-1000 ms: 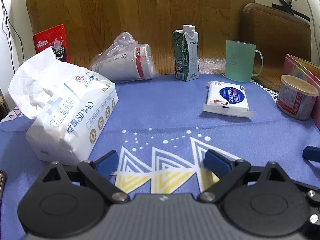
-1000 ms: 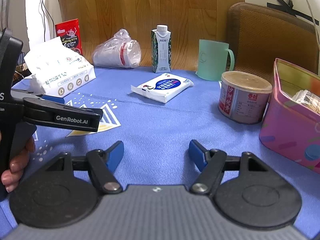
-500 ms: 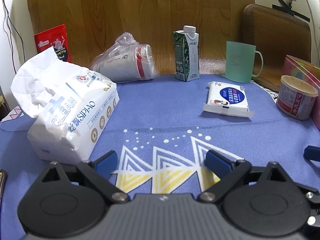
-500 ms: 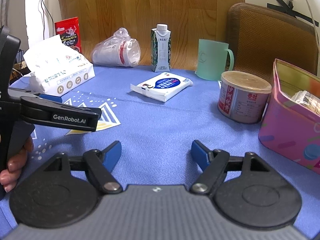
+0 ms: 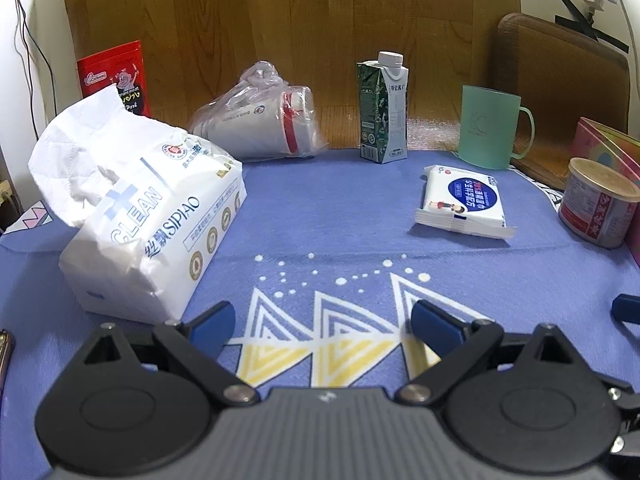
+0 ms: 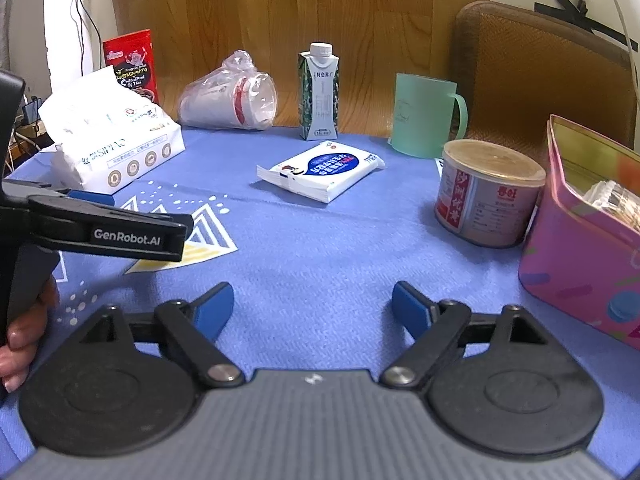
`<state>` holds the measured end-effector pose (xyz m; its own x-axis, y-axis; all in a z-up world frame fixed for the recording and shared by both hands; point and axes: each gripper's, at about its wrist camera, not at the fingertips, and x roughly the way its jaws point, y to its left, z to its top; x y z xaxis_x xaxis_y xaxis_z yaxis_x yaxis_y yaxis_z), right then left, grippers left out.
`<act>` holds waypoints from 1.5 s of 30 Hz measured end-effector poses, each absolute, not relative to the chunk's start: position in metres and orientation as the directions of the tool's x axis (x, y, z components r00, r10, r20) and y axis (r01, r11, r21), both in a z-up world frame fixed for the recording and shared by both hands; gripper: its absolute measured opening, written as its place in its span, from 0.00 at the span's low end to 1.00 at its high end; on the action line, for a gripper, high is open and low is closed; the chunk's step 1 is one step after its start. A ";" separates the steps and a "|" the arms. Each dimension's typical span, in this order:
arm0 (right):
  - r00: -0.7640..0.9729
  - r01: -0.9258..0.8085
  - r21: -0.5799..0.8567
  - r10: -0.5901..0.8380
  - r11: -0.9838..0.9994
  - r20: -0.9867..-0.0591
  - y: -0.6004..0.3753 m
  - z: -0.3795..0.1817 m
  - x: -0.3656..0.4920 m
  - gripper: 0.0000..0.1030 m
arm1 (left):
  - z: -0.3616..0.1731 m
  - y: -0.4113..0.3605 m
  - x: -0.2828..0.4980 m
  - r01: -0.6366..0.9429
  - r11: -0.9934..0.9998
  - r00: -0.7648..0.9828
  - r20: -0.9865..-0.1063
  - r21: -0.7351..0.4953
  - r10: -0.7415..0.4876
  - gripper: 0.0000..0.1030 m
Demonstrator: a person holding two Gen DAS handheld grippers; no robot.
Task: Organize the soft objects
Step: 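Lower the right tool onto the white wipes pack and close it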
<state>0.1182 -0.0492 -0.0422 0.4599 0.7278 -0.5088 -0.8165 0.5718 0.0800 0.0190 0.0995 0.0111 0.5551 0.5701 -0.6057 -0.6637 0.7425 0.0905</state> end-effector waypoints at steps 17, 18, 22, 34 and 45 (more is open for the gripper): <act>0.447 -0.786 0.167 0.733 0.596 -0.513 0.003 -0.033 0.170 0.88 | 0.010 0.123 0.001 -0.764 0.643 0.535 -0.597 -0.041 0.598 0.95; 0.448 -0.777 0.183 0.734 0.602 -0.510 0.008 -0.032 0.175 0.90 | 0.010 0.123 0.001 -0.764 0.643 0.536 -0.598 -0.043 0.596 0.95; 0.457 -0.753 0.208 0.723 0.625 -0.517 0.038 -0.027 0.196 0.91 | 0.009 0.123 0.002 -0.763 0.644 0.539 -0.597 -0.047 0.594 0.95; 0.454 -0.778 0.153 0.714 0.609 -0.533 0.058 -0.026 0.208 0.66 | 0.009 0.124 0.000 -0.761 0.645 0.553 -0.592 -0.072 0.586 0.95; 0.423 -0.849 0.077 0.760 0.522 -0.494 -0.009 -0.013 0.189 0.13 | 0.012 0.121 -0.009 -0.748 0.657 0.581 -0.570 -0.094 0.581 0.95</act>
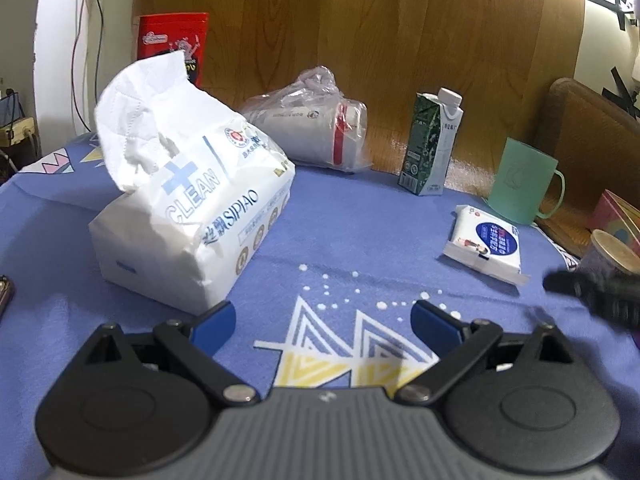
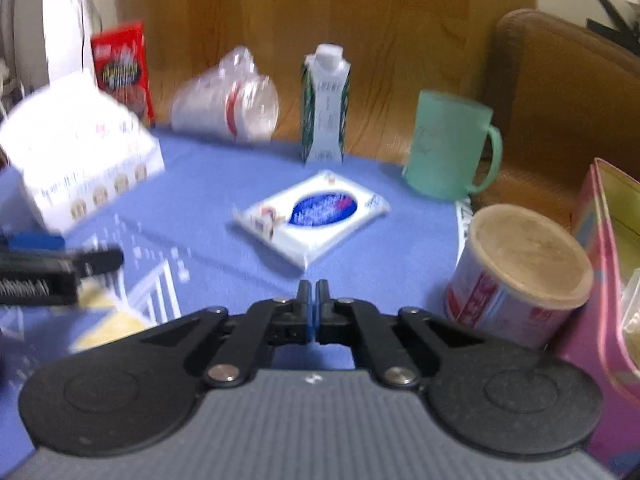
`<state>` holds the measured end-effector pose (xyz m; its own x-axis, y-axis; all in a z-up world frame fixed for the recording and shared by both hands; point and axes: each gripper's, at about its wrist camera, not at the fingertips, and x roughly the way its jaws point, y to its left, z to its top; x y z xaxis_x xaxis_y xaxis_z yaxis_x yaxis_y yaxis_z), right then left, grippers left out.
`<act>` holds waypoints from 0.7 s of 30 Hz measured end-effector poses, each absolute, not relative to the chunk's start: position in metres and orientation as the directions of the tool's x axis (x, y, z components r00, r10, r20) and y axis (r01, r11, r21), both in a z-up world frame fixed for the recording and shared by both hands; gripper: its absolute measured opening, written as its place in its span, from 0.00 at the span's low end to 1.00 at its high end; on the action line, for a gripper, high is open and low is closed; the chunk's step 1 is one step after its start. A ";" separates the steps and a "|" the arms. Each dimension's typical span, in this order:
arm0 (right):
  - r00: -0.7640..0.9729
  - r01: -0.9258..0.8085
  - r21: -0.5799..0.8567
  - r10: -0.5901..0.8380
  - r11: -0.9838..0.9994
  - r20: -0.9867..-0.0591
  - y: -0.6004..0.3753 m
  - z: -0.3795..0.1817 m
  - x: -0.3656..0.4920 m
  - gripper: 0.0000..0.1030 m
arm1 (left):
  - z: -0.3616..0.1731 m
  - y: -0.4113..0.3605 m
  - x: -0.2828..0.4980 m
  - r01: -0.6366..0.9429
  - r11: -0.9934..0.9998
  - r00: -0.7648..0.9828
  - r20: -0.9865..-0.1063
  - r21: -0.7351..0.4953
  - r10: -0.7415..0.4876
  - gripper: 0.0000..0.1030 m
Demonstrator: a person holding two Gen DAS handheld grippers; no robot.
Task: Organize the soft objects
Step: 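Lower the right tool onto the white wipes pack and close it, then lift the wipes pack with the right tool and carry it toward the tin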
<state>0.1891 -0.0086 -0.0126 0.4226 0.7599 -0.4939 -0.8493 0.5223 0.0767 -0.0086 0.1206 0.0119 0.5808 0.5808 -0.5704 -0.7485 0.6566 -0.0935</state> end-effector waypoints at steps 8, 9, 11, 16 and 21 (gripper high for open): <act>0.414 -0.680 0.315 0.700 0.663 -0.582 0.058 -0.021 0.235 0.88 | 0.014 0.118 -0.009 -0.739 0.666 0.601 -0.546 -0.101 0.584 0.95; 0.439 -0.681 0.291 0.693 0.672 -0.571 0.068 -0.022 0.233 0.91 | 0.014 0.119 -0.010 -0.738 0.667 0.605 -0.545 -0.109 0.581 0.95; 0.475 -0.720 0.170 0.657 0.673 -0.586 0.091 -0.024 0.226 0.86 | 0.014 0.121 -0.011 -0.738 0.663 0.611 -0.543 -0.126 0.577 0.95; 0.394 -0.841 0.095 0.723 0.533 -0.567 0.083 -0.026 0.208 0.68 | 0.014 0.128 -0.017 -0.734 0.656 0.630 -0.538 -0.177 0.560 0.95; 0.131 -0.977 0.068 0.819 0.203 -0.559 0.008 -0.029 0.172 0.68 | 0.015 0.125 -0.021 -0.666 0.714 0.698 -0.515 -0.214 0.497 0.95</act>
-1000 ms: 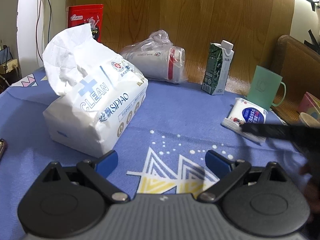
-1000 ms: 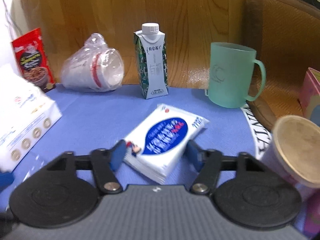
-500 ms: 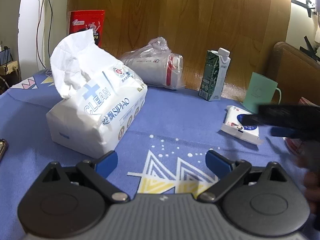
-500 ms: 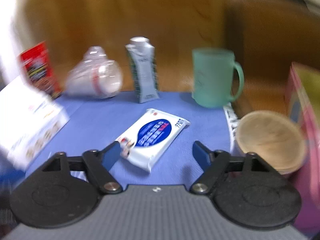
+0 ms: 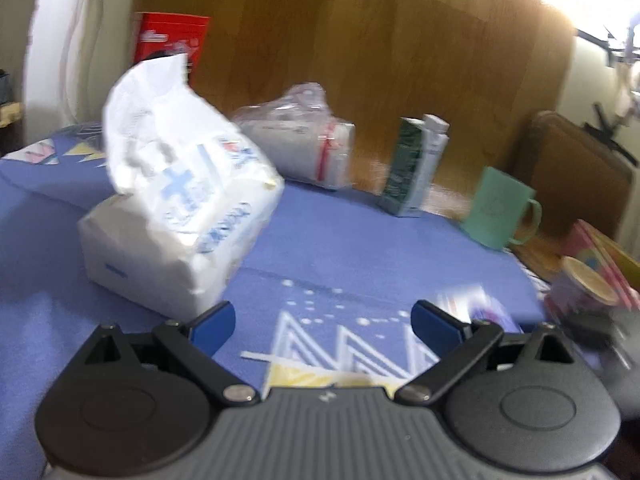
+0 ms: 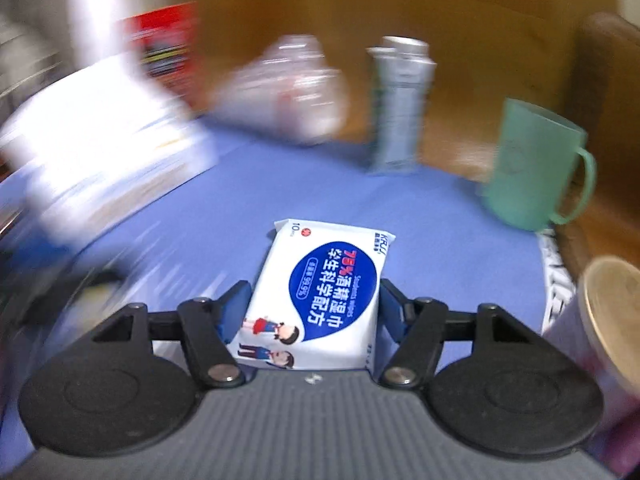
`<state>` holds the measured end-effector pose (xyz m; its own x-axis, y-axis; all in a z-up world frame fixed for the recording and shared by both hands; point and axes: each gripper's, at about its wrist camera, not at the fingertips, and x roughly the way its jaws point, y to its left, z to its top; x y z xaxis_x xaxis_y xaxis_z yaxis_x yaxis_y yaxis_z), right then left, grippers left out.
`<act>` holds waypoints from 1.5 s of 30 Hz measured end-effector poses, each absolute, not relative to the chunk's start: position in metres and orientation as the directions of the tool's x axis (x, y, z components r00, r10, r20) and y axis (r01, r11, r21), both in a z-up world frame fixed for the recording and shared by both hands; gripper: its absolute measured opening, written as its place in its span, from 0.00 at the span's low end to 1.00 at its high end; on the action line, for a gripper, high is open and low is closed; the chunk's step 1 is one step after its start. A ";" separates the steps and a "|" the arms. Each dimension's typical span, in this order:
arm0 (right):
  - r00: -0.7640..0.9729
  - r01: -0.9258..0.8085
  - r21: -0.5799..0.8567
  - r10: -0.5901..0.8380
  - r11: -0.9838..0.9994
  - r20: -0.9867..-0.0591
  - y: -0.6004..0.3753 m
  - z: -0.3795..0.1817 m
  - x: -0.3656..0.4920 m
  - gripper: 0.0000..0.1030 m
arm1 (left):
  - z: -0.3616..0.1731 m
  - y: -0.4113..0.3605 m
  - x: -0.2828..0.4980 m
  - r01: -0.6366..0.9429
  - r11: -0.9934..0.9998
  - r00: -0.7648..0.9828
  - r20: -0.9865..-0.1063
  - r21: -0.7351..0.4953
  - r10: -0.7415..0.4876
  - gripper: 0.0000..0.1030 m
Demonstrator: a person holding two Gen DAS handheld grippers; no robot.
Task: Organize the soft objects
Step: 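Lift the wipes pack with the right tool and carry it toward the tin, then lower the wipes pack into the tin and open the right tool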
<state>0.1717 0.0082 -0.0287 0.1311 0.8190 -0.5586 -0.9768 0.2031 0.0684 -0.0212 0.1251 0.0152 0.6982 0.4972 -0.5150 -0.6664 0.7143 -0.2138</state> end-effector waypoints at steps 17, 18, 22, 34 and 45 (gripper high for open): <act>0.265 -0.945 0.047 0.839 0.325 -0.476 -0.155 -0.054 0.086 0.92 | 0.007 0.041 0.012 -0.227 0.913 0.821 -0.571 -0.340 -0.009 0.87; 0.272 -0.937 0.065 0.834 0.343 -0.479 -0.146 -0.051 0.092 0.89 | 0.007 0.041 0.015 -0.233 0.908 0.818 -0.575 -0.348 -0.011 0.87; 0.298 -0.928 0.060 0.829 0.368 -0.472 -0.136 -0.050 0.092 0.63 | 0.007 0.020 0.023 -0.218 0.930 0.797 -0.604 -0.296 -0.005 0.71; 0.424 -0.856 0.111 0.808 0.506 -0.410 -0.273 -0.072 0.086 0.27 | 0.002 -0.101 0.076 0.068 0.946 0.724 -0.636 -0.316 -0.265 0.71; 0.757 -0.573 0.000 0.529 0.820 -0.384 -0.345 -0.088 0.101 0.68 | -0.001 -0.187 0.128 0.182 0.961 0.672 -0.687 -0.209 -0.276 0.70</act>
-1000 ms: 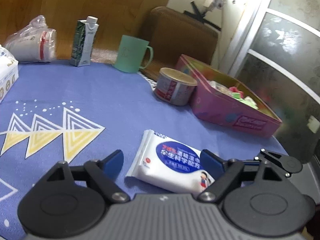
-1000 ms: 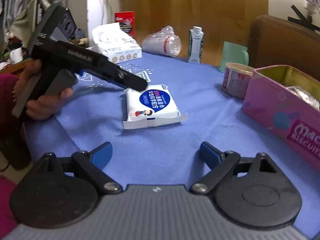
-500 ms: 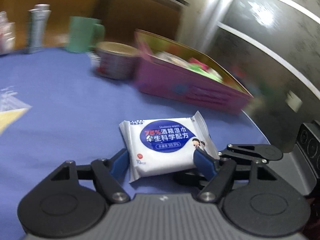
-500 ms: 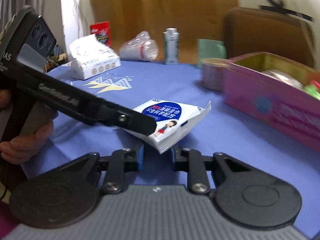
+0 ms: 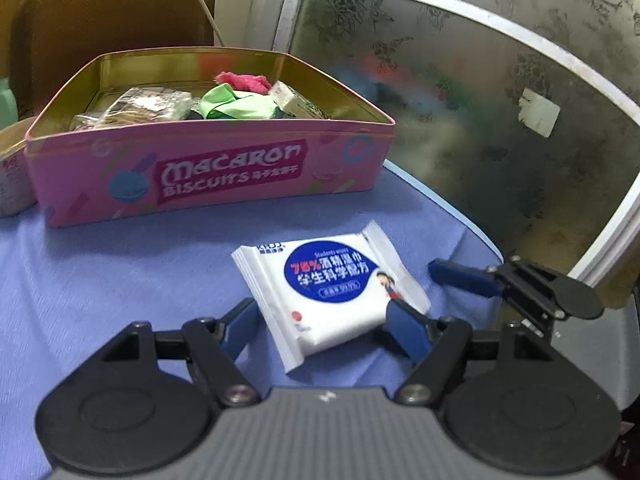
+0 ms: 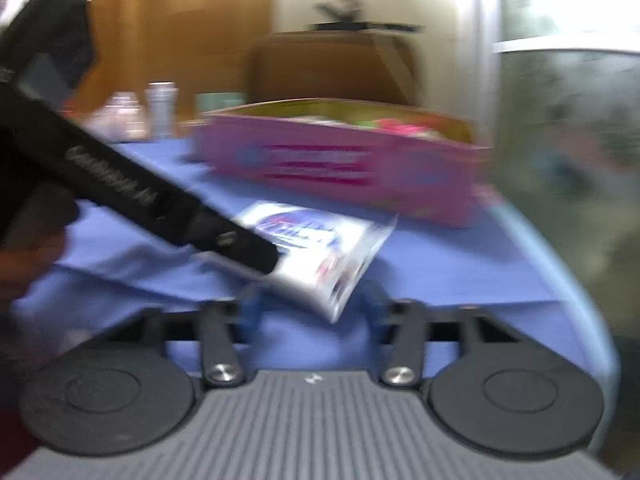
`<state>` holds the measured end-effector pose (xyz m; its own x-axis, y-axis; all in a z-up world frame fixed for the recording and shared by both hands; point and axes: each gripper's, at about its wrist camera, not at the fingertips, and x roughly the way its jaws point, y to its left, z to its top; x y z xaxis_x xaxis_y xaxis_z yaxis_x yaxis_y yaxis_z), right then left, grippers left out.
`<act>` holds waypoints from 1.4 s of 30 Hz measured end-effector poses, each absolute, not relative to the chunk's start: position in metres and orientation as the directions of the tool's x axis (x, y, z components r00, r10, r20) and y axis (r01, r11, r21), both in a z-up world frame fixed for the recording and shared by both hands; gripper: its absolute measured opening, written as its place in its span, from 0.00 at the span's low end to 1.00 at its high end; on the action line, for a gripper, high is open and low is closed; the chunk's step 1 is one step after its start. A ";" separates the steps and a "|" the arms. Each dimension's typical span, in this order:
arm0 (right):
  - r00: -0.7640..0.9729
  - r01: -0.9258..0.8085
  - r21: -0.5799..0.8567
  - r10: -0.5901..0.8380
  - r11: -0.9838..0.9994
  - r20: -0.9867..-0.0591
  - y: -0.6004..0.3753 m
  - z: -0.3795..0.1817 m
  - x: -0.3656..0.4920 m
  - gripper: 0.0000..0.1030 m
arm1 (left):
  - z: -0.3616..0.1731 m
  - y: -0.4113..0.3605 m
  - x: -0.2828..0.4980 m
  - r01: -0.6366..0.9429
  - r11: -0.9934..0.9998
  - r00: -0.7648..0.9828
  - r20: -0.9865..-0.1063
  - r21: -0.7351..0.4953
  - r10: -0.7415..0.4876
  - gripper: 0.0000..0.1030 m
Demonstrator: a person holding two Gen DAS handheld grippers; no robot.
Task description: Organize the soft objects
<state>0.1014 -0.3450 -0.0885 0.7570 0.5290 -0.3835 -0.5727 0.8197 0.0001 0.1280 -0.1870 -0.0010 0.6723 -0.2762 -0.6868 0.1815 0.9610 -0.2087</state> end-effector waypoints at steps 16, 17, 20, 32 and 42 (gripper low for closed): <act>0.701 -0.669 -0.012 0.626 0.743 -0.341 -0.336 -0.093 0.105 0.49 | 0.015 -0.200 0.131 0.199 0.962 0.678 -0.682 -0.189 -0.274 0.69; 0.711 -0.665 -0.023 0.624 0.746 -0.324 -0.335 -0.091 0.104 0.49 | 0.023 -0.197 0.129 0.209 0.958 0.693 -0.661 -0.196 -0.287 0.69; 0.722 -0.662 0.019 0.645 0.749 -0.251 -0.338 -0.072 0.113 0.47 | 0.055 -0.188 0.132 0.220 0.959 0.753 -0.595 -0.176 -0.282 0.69; 0.716 -0.601 0.067 0.574 0.796 -0.397 -0.248 0.002 0.271 0.49 | 0.077 -0.132 0.285 0.016 0.988 0.775 -0.622 -0.152 -0.108 0.70; 0.745 -0.531 0.214 0.572 0.820 -0.344 -0.286 -0.020 0.242 0.52 | 0.055 -0.126 0.276 -0.076 0.986 0.757 -0.652 -0.147 -0.039 0.71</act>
